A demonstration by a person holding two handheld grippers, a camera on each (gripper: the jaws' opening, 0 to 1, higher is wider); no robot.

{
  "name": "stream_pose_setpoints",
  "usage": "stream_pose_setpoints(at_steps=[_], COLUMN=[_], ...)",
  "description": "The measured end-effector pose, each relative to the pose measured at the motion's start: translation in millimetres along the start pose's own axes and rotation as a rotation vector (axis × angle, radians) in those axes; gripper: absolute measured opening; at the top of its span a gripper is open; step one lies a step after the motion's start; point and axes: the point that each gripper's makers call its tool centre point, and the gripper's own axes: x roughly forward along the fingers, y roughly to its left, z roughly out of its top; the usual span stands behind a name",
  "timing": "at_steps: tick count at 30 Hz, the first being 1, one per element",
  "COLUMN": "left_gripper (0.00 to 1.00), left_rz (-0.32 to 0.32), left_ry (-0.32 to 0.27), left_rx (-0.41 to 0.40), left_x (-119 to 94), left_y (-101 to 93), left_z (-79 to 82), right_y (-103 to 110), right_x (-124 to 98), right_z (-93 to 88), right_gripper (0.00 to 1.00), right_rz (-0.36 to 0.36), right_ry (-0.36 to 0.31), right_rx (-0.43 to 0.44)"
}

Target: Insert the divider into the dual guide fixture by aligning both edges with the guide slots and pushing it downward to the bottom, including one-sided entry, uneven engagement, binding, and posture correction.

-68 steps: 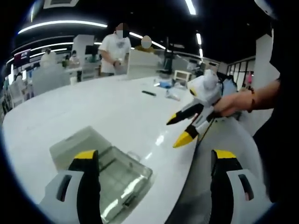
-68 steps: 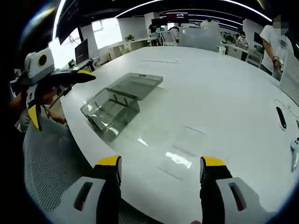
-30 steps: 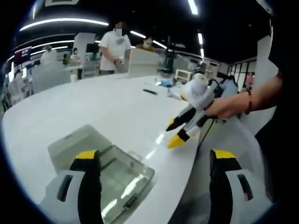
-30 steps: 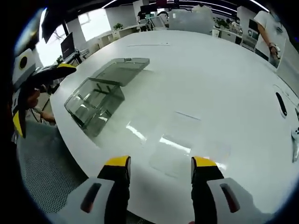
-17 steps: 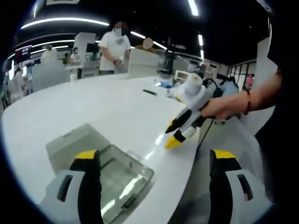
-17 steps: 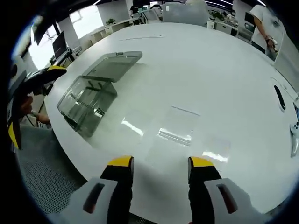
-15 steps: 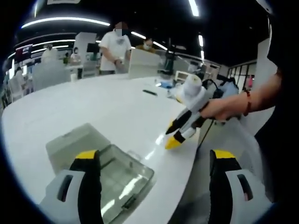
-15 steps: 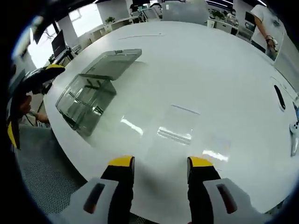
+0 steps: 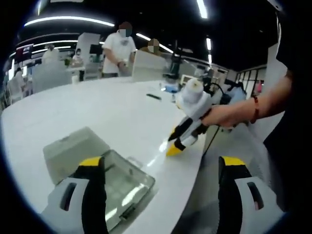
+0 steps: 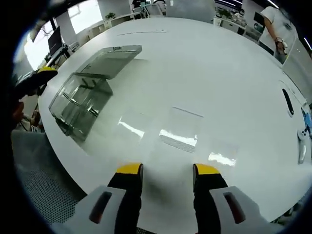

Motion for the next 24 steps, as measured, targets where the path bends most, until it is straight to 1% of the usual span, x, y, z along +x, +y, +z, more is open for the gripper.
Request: stream_pose_setpoints(at_steps=[6,10,11,15,18,24], left_gripper=[0.95,0.95,0.95,0.95,0.95,0.94], left_rz=[-0.026,-0.034,-0.035,-0.029,-0.022,-0.012], left_ry=[-0.008,-0.01,-0.009,-0.008,-0.008,-0.006], left_rx=[0.003,0.007,0.008,0.008,0.008,0.007], left_x=[4.0,4.5,4.2,2.3,0.5,-0.6], left_y=[-9.9,-11.8,-11.7,-8.6,-5.4,-1.8], left_z=[4.3,5.1,4.9,3.8,3.0,1.6], right_y=[0.7,-1.6,-2.2,-3.0,-2.7,-4.8], right_x=[1.7,2.2,2.5,2.6,2.1,0.3], right_z=[4.7,4.6,5.0,5.1,4.4,0.0], right_gripper=[0.38,0.37,0.36,0.36,0.32,0.31], right_rz=[-0.014,-0.037,-0.041,-0.045,-0.046,-0.057], right_ry=[-0.001,0.007,0.005,0.01,0.016,0.03], right_rx=[0.023,0.026,0.042,0.048,0.048,0.057])
